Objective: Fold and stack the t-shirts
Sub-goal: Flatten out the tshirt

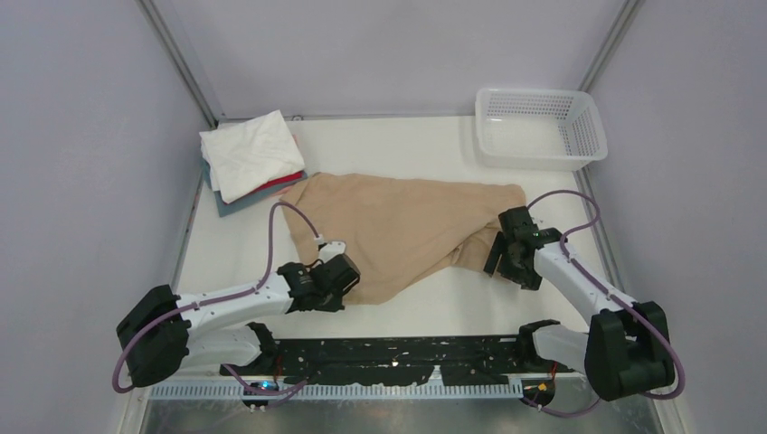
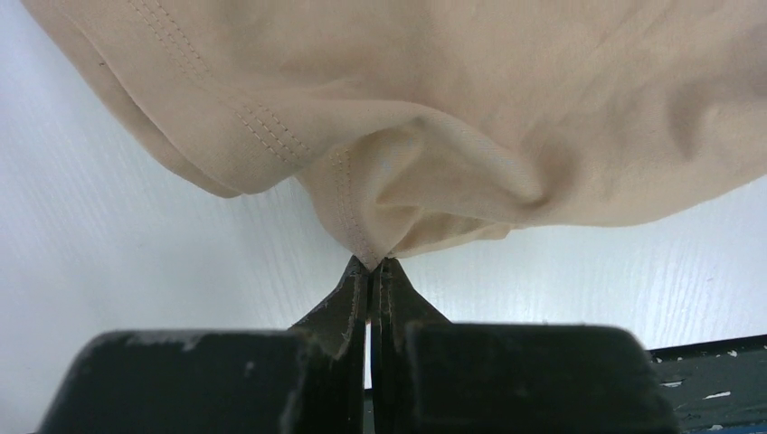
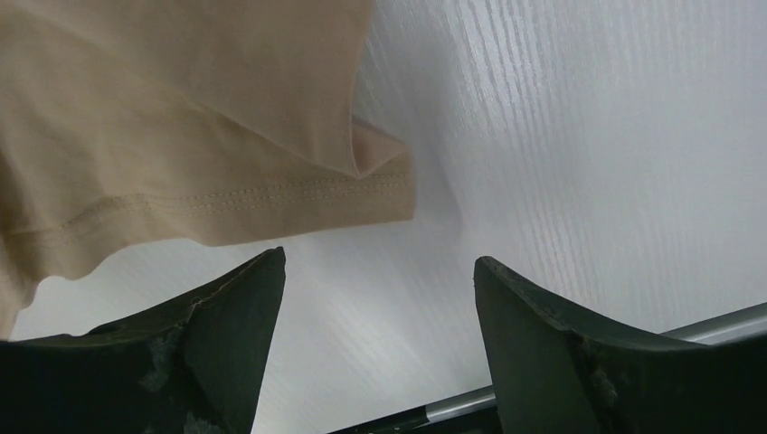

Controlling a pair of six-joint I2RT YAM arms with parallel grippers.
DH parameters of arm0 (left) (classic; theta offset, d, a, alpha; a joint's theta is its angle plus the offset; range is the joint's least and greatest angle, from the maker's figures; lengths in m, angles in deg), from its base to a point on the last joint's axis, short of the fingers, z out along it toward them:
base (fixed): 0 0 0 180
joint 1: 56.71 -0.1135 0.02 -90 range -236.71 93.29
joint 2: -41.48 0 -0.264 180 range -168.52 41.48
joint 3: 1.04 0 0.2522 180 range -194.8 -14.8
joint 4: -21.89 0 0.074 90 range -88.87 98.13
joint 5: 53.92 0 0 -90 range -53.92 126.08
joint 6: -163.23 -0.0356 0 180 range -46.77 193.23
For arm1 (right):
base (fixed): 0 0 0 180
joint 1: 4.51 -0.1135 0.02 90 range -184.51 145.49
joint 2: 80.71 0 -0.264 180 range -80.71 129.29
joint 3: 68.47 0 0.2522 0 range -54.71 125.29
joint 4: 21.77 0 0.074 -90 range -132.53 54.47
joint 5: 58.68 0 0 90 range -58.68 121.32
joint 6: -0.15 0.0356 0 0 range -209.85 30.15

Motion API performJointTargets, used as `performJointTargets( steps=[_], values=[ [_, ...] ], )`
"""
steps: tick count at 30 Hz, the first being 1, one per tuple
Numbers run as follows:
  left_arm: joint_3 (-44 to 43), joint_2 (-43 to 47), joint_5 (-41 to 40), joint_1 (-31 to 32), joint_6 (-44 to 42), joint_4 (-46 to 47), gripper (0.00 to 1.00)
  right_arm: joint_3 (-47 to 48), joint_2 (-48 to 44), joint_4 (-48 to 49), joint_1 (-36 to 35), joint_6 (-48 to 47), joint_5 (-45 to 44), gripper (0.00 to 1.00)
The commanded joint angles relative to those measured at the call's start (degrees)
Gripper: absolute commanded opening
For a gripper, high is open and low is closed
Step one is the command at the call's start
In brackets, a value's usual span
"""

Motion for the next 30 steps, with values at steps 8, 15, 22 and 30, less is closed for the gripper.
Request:
performJointTargets(
  steps=[8, 15, 22, 30],
  values=[
    [0.18, 1.89, 0.65, -1.53, -0.73, 3.14, 0.0, -1.38, 7.91, 12.76, 0.4, 1.88, -4.18, 0.74],
    [-0.39, 1.62, 0.56, -1.95, -0.78, 2.23, 0.0, -1.87, 11.61, 16.0, 1.45, -0.13, -2.37, 0.62],
    [-1.04, 2.55, -0.22, -2.99, -0.54, 0.43, 0.0, -1.5, 15.54, 18.95, 3.08, -4.01, 3.29, 0.5],
    [-2.21, 3.53, -1.74, -4.1, -0.06, -1.33, 0.0, -0.29, 16.23, 19.46, 3.79, -6.86, 4.79, 0.1]
  ],
)
